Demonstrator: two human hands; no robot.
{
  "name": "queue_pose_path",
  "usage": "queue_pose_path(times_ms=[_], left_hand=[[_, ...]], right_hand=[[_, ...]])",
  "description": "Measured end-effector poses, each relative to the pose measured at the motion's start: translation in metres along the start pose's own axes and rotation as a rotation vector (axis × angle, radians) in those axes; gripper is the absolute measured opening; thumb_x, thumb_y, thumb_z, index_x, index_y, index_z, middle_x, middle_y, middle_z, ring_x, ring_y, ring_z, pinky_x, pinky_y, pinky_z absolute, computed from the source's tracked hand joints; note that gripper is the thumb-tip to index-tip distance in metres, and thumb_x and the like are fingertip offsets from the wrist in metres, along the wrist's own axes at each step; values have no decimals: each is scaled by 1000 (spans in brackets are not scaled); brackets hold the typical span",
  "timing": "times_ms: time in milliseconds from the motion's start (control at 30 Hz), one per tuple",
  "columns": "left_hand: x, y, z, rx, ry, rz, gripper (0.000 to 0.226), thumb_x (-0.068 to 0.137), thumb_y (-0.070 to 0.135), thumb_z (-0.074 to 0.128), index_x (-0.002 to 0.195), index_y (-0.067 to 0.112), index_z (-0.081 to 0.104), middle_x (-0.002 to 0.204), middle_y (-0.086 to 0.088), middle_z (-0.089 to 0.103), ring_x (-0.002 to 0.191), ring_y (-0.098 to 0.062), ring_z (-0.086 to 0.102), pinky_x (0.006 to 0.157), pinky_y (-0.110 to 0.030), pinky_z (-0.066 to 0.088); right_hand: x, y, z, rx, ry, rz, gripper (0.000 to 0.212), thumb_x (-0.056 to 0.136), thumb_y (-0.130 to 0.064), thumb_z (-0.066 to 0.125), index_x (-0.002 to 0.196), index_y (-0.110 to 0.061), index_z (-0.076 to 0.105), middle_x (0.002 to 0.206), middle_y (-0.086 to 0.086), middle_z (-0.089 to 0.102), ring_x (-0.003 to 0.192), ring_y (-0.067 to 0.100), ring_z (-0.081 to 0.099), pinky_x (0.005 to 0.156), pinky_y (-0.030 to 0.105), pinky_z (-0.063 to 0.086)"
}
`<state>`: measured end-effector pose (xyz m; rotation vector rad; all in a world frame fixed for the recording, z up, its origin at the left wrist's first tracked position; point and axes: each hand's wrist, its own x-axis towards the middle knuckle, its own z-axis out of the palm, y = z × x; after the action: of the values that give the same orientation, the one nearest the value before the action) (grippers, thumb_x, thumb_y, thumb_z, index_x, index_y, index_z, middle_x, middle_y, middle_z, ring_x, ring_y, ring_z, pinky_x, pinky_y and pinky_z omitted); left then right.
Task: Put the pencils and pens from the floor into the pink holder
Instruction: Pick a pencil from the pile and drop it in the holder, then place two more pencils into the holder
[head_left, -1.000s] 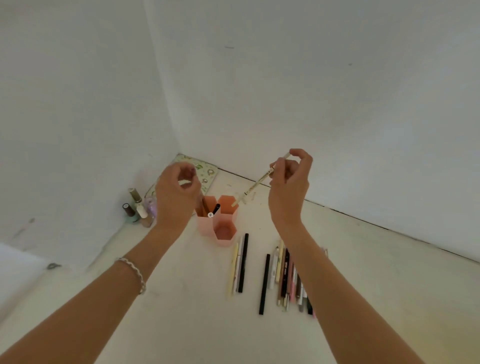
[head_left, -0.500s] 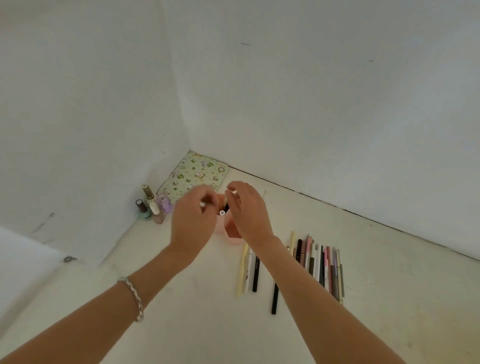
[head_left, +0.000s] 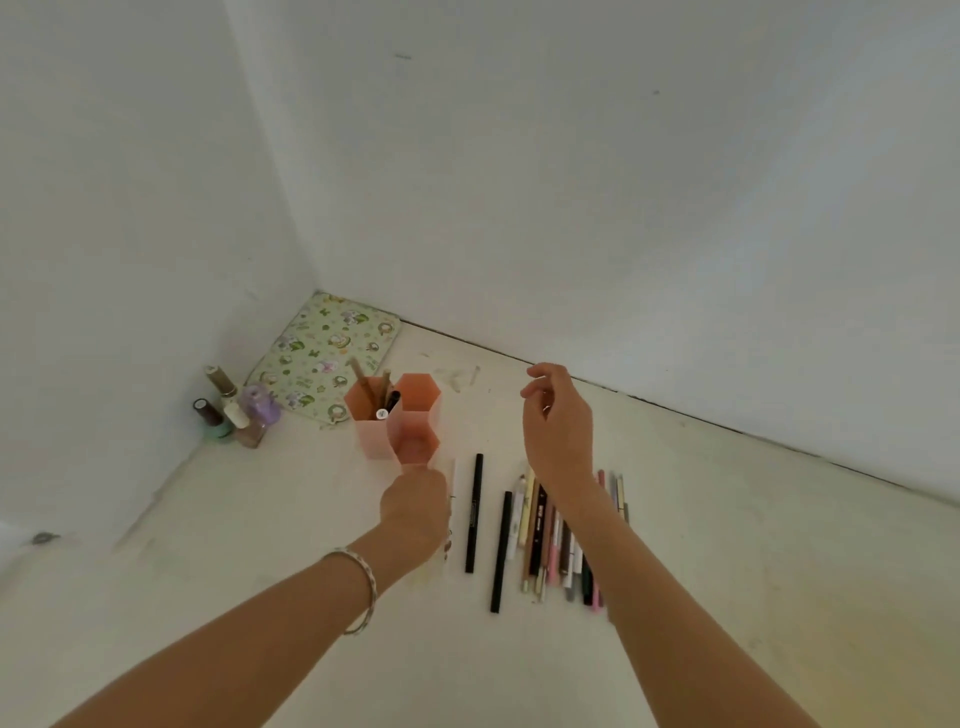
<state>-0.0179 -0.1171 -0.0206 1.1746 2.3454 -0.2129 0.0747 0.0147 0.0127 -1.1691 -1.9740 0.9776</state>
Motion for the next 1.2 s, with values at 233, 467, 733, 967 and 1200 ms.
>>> queue_pose_path(times_ms=[233,467,733,967,1200], left_hand=[[7,6,-93,-525,-62,51,21,85,32,65,77,13,65,57,1,68,57,-10,69,61,-24,56],[-8,3,-157,-1163,301,193,5,84,12,65,85,7,65,74,-6,72,60,-14,72,58,-27,61],[-7,5,-136,-1238,404,154,9,86,12,65,79,19,62,75,2,69,54,-7,70,42,-11,46],[-14,-25,-154,-1207,776,217,56,88,11,66,139,25,47,81,9,63,68,-11,71,68,-30,61],[-8,-78,-147,-1090,1010,152,62,89,11,63,142,34,40,82,9,61,70,-7,67,56,-14,49]], right_hand=[[-9,18,18,-268,-223,124,23,94,-11,45,109,-18,60,75,-4,63,56,10,55,55,28,48],[-37,30,50,-695,-563,75,18,97,-20,50,110,-8,52,103,9,62,95,25,60,71,31,47],[-47,33,65,-773,-436,80,11,94,-16,48,87,-12,55,95,4,56,92,20,55,67,28,40],[-10,7,36,-242,-240,295,25,89,-24,48,67,-12,45,65,1,46,53,14,41,48,25,35],[40,-57,-4,373,29,180,19,94,-9,46,112,-15,41,77,10,64,62,17,55,57,27,46]])
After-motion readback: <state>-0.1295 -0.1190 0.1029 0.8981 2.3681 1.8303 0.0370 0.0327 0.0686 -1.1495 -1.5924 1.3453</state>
